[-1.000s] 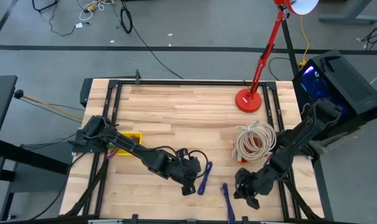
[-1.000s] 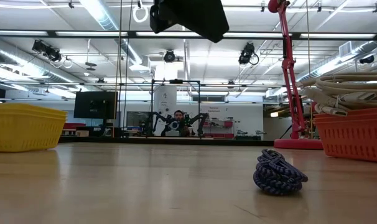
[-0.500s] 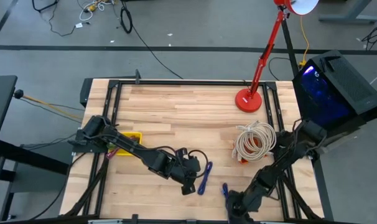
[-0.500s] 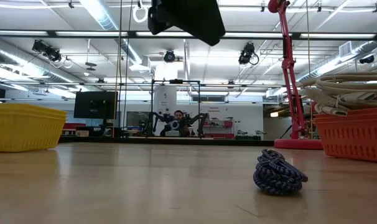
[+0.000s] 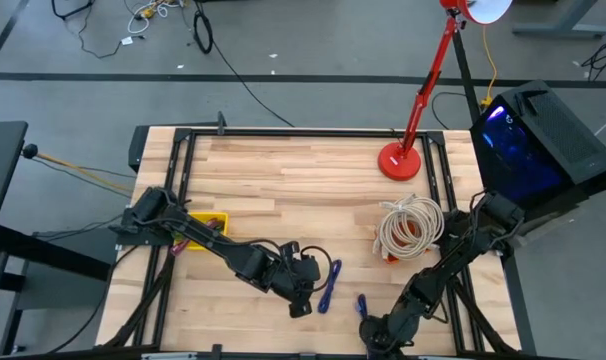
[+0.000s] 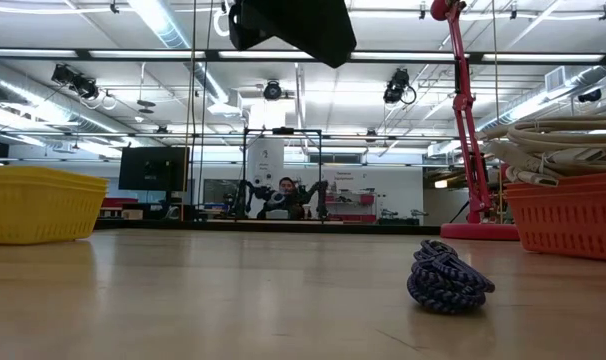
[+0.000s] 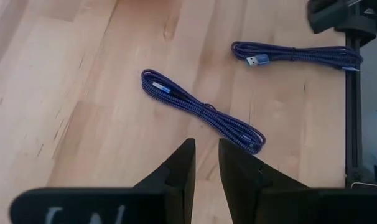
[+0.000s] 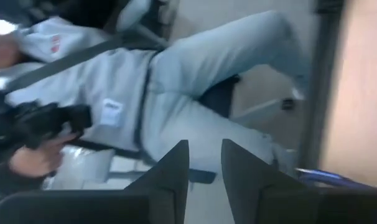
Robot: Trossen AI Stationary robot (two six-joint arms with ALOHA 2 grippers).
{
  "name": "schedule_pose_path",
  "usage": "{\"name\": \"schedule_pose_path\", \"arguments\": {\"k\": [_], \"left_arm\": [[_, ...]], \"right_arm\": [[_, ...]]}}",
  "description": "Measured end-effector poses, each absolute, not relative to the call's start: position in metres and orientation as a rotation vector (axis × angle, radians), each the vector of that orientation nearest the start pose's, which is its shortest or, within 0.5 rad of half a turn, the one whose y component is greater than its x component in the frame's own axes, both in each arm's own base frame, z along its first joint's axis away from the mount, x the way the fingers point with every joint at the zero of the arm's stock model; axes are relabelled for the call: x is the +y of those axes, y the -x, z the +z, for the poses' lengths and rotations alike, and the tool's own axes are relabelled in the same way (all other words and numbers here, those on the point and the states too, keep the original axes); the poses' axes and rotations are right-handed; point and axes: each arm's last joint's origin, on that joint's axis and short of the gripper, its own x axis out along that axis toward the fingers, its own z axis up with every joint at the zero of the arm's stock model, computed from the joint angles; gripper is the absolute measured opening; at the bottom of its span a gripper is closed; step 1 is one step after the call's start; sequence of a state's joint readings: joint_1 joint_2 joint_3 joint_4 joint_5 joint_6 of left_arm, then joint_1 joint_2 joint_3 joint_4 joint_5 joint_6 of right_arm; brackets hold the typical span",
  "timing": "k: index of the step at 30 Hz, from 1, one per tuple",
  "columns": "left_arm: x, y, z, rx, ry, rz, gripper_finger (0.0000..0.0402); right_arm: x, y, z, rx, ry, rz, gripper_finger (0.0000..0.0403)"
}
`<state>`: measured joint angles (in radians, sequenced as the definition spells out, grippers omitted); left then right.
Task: Pick & Place USB Port
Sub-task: Put the black and purple charger cable into the yellow bin
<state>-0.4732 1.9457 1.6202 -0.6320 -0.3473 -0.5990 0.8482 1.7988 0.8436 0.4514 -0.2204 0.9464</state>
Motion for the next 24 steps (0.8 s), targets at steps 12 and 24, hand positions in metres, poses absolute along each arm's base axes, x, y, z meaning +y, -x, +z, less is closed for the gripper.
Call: {"name": "schedule_pose_path", "arguments": {"k": [12, 24], "left_arm": [[-0.184, -0.38, 0.25, 0.862, 0.182, 0.165, 0.0075], [-0.184, -0.38, 0.25, 0.862, 0.185, 0.166, 0.0075]], "right_arm": [[0.241, -0.233, 0.125, 1.19, -0.663, 0.4, 0.0084], [0.239, -0.237, 0.135, 1.245, -0.628, 0.342, 0.0082]]}}
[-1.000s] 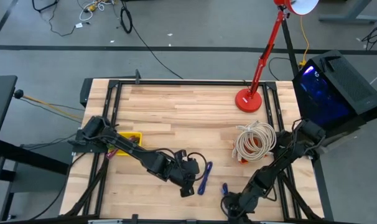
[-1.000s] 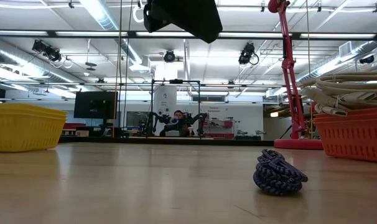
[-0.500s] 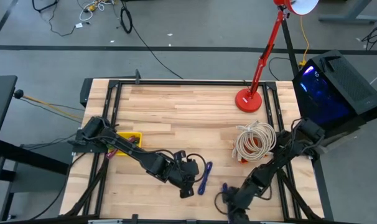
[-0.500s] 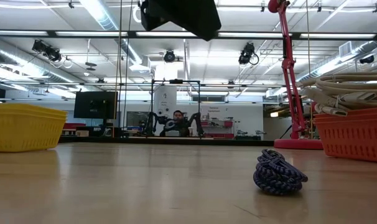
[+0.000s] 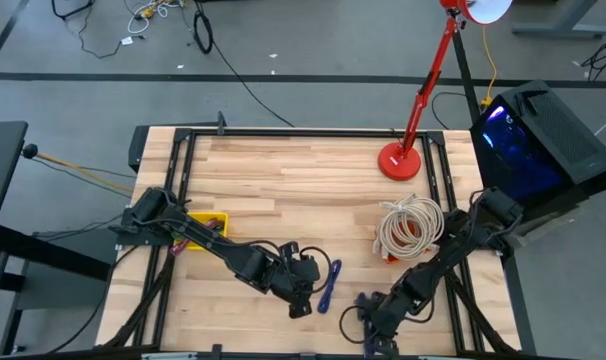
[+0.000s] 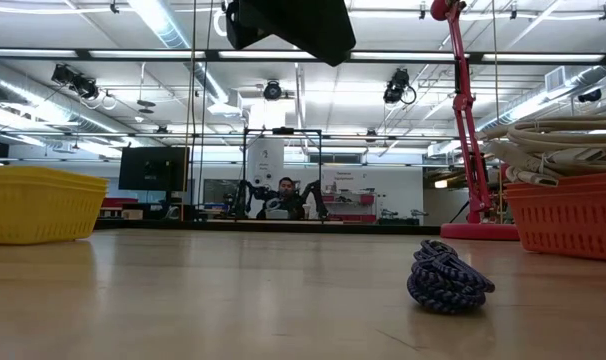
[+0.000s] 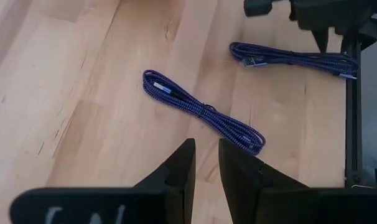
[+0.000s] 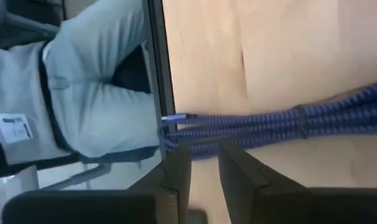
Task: Pick & Place USB Port
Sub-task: Put the black and purple charger cable into the yellow bin
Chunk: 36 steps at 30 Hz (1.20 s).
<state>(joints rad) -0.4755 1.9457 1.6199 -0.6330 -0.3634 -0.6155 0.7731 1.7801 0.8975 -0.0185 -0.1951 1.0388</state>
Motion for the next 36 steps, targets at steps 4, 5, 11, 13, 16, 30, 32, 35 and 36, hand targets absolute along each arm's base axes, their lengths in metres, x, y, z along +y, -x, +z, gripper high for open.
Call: {"name": "schedule_pose_path", "arguments": {"k": [4, 5, 11, 13, 16, 30, 32, 35, 36], "left_arm": [[-0.184, -0.38, 0.25, 0.861, 0.186, 0.166, 0.0075], [-0.184, -0.38, 0.25, 0.861, 0.186, 0.166, 0.0075], [-0.184, -0.38, 0.25, 0.861, 0.185, 0.168, 0.0075], [-0.184, -0.38, 0.25, 0.861, 0.184, 0.168, 0.0075], [-0.184, -0.38, 0.25, 0.861, 0.185, 0.167, 0.0075], [-0.184, -0.38, 0.25, 0.862, 0.187, 0.166, 0.0075], [-0.184, -0.38, 0.25, 0.862, 0.187, 0.167, 0.0075], [-0.184, -0.38, 0.25, 0.862, 0.187, 0.167, 0.0075], [-0.184, -0.38, 0.25, 0.862, 0.187, 0.166, 0.0075]], "right_arm": [[0.233, -0.235, 0.148, 1.246, -0.587, 0.268, 0.0082], [0.233, -0.235, 0.149, 1.228, -0.584, 0.261, 0.0082], [0.234, -0.234, 0.144, 1.24, -0.564, 0.236, 0.0081], [0.234, -0.233, 0.142, 1.259, -0.567, 0.237, 0.0081], [0.234, -0.234, 0.142, 1.258, -0.568, 0.238, 0.0081], [0.234, -0.234, 0.142, 1.232, -0.548, 0.219, 0.0081], [0.234, -0.234, 0.142, 1.232, -0.548, 0.218, 0.0081], [0.234, -0.234, 0.142, 1.233, -0.55, 0.217, 0.0081], [0.234, -0.234, 0.142, 1.233, -0.551, 0.217, 0.0081]]}}
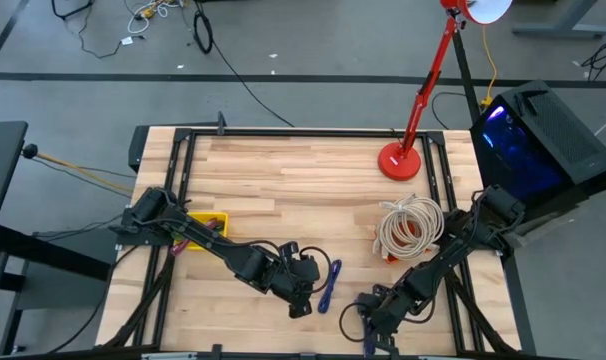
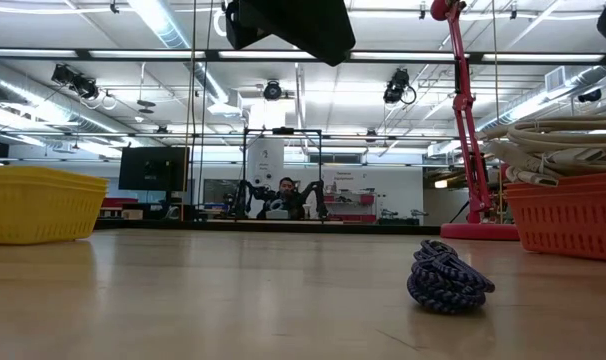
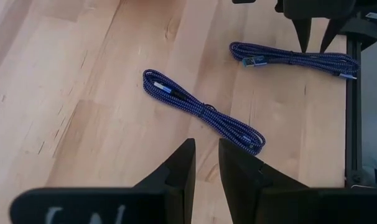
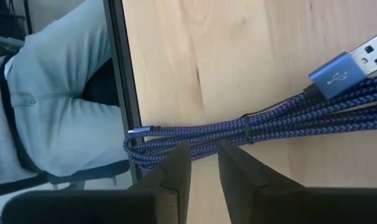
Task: Pick & Place USB Port
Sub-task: Put the black and purple charger cable into the yellow bin
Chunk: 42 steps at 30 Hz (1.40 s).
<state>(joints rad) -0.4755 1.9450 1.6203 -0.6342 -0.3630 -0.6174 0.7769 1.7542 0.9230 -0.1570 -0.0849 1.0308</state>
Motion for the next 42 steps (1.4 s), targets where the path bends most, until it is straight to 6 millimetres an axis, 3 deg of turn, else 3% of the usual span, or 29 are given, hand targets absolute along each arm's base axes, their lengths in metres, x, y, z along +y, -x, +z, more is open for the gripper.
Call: {"name": "schedule_pose_path", "arguments": {"k": [9, 14, 42], "left_arm": [[-0.184, -0.38, 0.25, 0.861, 0.187, 0.167, 0.0075], [-0.186, -0.379, 0.25, 0.862, 0.185, 0.162, 0.0075], [-0.187, -0.379, 0.25, 0.864, 0.186, 0.157, 0.0075]], "right_arm": [[0.23, -0.229, 0.138, 1.289, -0.516, 0.178, 0.0081], [0.236, -0.235, 0.143, 1.209, -0.56, 0.228, 0.0087], [0.236, -0.239, 0.131, 1.268, -0.538, 0.309, 0.0089]]}}
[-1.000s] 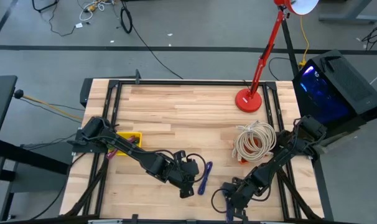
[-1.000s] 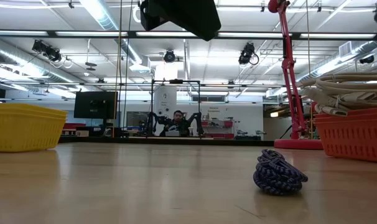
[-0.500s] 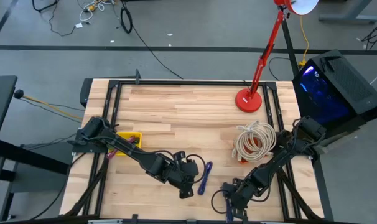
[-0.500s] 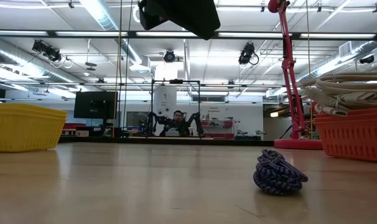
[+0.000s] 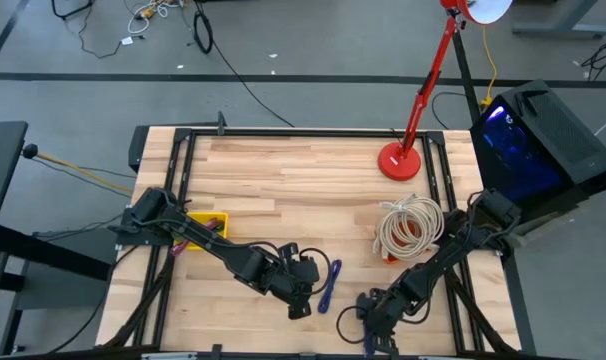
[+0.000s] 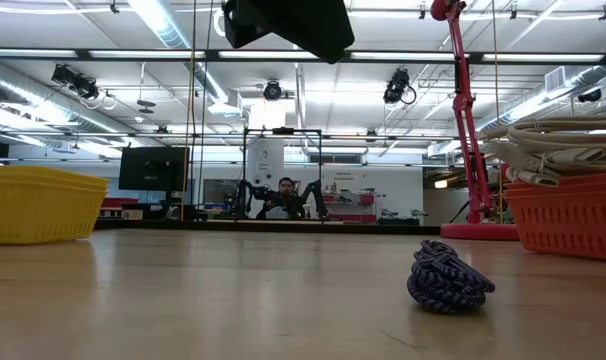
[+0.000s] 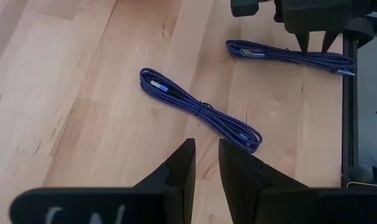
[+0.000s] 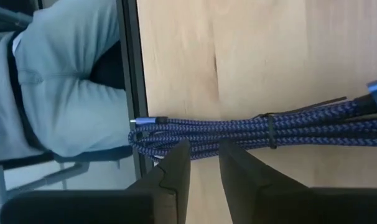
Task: Pick & Place USB Port
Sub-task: Put the black and purple charger cable into the yellow bin
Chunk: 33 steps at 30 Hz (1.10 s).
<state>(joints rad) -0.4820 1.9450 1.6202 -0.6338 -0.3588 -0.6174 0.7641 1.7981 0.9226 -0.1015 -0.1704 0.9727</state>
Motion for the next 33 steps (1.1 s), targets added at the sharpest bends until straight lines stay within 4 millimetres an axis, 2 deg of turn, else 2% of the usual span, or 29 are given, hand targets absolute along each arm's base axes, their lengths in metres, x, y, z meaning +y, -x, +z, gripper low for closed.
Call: {"name": "schedule_pose_path", "arguments": {"k": [9, 14, 28, 33], "left_arm": [[-0.187, -0.379, 0.25, 0.864, 0.186, 0.157, 0.0075], [-0.187, -0.379, 0.25, 0.865, 0.186, 0.157, 0.0075], [-0.187, -0.379, 0.25, 0.865, 0.186, 0.157, 0.0075], [-0.187, -0.379, 0.25, 0.864, 0.186, 0.156, 0.0075]], "right_arm": [[0.238, -0.237, 0.132, 1.341, -0.58, 0.367, 0.0089], [0.235, -0.24, 0.131, 1.265, -0.547, 0.287, 0.0089], [0.235, -0.241, 0.131, 1.239, -0.536, 0.274, 0.0091], [0.24, -0.249, 0.119, 1.199, -0.542, 0.307, 0.0108]]}}
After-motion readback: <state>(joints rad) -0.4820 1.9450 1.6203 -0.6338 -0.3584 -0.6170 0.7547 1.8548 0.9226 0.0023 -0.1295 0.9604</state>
